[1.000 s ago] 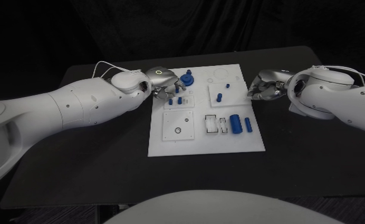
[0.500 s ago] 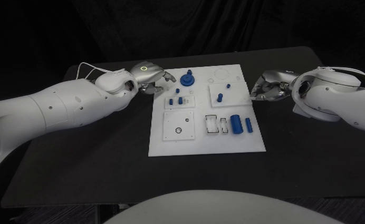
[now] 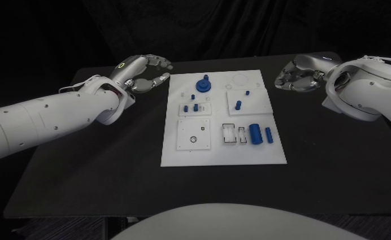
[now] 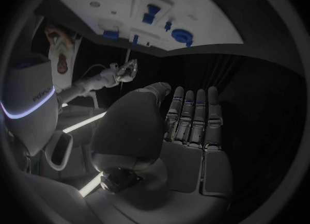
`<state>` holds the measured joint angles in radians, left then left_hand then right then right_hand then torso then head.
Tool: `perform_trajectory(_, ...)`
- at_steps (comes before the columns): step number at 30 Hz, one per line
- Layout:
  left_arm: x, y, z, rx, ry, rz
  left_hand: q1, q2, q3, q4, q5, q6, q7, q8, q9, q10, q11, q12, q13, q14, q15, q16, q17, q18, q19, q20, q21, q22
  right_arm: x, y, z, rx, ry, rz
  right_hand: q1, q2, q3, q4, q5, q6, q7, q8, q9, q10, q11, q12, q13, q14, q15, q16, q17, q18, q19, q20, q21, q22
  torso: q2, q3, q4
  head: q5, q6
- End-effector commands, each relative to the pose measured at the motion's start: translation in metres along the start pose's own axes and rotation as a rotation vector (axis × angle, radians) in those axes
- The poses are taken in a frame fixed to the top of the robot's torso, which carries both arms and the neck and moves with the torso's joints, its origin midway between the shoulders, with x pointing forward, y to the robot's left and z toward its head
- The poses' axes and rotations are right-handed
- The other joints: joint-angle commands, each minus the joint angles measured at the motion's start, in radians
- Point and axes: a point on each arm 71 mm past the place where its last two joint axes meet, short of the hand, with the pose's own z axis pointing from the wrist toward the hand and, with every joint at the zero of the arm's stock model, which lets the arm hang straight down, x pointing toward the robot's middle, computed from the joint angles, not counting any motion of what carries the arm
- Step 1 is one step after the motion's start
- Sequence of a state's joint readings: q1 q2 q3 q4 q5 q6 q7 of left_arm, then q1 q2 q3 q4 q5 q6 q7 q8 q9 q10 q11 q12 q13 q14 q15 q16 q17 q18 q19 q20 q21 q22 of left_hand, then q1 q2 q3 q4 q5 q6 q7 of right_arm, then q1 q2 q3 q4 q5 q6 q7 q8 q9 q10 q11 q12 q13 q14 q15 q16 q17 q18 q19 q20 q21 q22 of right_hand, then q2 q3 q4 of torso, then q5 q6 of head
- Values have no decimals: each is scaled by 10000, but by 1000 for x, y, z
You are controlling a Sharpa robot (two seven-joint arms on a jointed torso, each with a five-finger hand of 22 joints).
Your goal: Assemble the parts on the task board
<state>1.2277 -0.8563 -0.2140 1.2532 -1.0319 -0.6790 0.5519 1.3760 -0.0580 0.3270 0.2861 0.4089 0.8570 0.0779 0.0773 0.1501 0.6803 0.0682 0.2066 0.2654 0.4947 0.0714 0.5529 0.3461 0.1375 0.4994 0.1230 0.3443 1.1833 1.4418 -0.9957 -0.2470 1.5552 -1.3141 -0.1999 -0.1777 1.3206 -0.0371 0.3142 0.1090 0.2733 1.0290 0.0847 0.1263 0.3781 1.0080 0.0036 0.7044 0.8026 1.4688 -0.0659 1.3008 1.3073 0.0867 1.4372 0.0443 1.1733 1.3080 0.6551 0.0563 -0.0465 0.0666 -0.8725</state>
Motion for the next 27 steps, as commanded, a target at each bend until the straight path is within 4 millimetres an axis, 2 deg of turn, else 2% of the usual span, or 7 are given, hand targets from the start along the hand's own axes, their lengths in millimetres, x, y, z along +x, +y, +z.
perform_trajectory(1, -5, -5, -3, -215, -982, -5071, -739, 288, -646, -168, 64, -720, 41, 153, -250, -1352, -97, -500, -457, -2166, -81, -2250, -1216, -154, -1762, -57, -1678, -1071, -8, 8, 3, -395, -631, 13, 161, -225, 235, -24, -7, -162, 163, -78, 43, -511, 224, -1630, -1328, 498, 203, -140, -85, -49, 13, 88, -177, 1330, -51, -73, 135, -160, -1)
perform_trajectory(4, -2, -11, -6, -385, -781, -7211, -1001, 609, -1375, 65, 87, -3902, 122, -294, -916, -4081, -95, -1374, -1573, -4175, 30, -4704, -2784, -108, -3003, 90, -2892, -2923, -10, 16, 7, -643, -636, -348, 312, -421, 348, -104, 8, -366, 144, -173, 35, -1099, 532, -2679, -2165, 312, 507, -511, -444, 36, -234, 260, -780, 1167, -80, -127, 240, -282, -1)
perform_trajectory(8, 6, -27, -7, -231, -320, -9413, -1367, 1280, -2487, 76, 118, -5230, -109, -412, -1134, -5368, -343, -1715, -2214, -4716, 169, -5380, -3307, -20, -3755, 269, -3001, -5628, -7, 22, 12, -945, -558, -1100, 568, -721, 381, -301, -11, -1173, -88, -578, -125, -2200, 945, -3847, -3206, -23, 529, -849, -821, 184, -623, 448, -1552, 998, -101, -246, 297, -335, -1)
perform_trajectory(11, 13, -36, -8, -79, -34, -10233, -1344, 1637, -3162, 105, 128, -5459, -200, -429, -1148, -5551, -458, -1735, -2371, -4798, 155, -5471, -3390, 24, -3931, 323, -3022, -6607, -1, 22, 14, -1092, -521, -1544, 711, -814, 231, -414, -27, -2271, -314, -624, -436, -3276, 1002, -4258, -3581, -310, 557, -1107, -1117, 266, -930, 510, -2141, 877, -122, -327, 379, -401, -1)
perform_trajectory(16, 23, -47, -13, 93, 255, -11060, -1044, 2046, -4075, 69, 139, -5772, -606, -457, -1176, -5847, -713, -1778, -2453, -4947, 7, -5529, -3461, 166, -4408, 339, -3112, -8253, 10, 20, 19, -1415, -595, -2169, 809, -800, 40, -469, -26, -2460, -414, -590, -567, -3828, 968, -4325, -3826, -493, 573, -1215, -1293, 322, -1090, 523, -2467, 832, -186, -520, 628, -670, -1)
perform_trajectory(20, 27, -50, -19, 109, 363, -11379, -905, 2192, -4380, 69, 142, -5846, -788, -463, -1183, -5935, -764, -1784, -2463, -4947, -1, -5529, -3461, 235, -4514, 416, -3132, -8647, 18, 21, 25, -1620, -705, -2342, 583, -748, -230, -251, -16, -2442, -382, -556, -655, -3694, 1003, -4116, -3995, -154, 577, -446, -671, 203, -750, 525, -1793, 1066, -194, -587, 701, -762, -1)
perform_trajectory(27, 32, -55, -27, 89, 553, -11745, -559, 2307, -4615, 31, 142, -5799, -805, -454, -1176, -5970, -647, -1758, -2462, -4947, 175, -5529, -3461, 328, -4531, 701, -3126, -8841, 31, 21, 31, -1827, -678, -2424, 452, -665, -534, -5, -4, -2289, -395, -503, -805, -3243, 987, -3811, -4360, 158, 559, 356, -69, 51, -279, 507, -821, 1417, -226, -797, 930, -1131, -1)
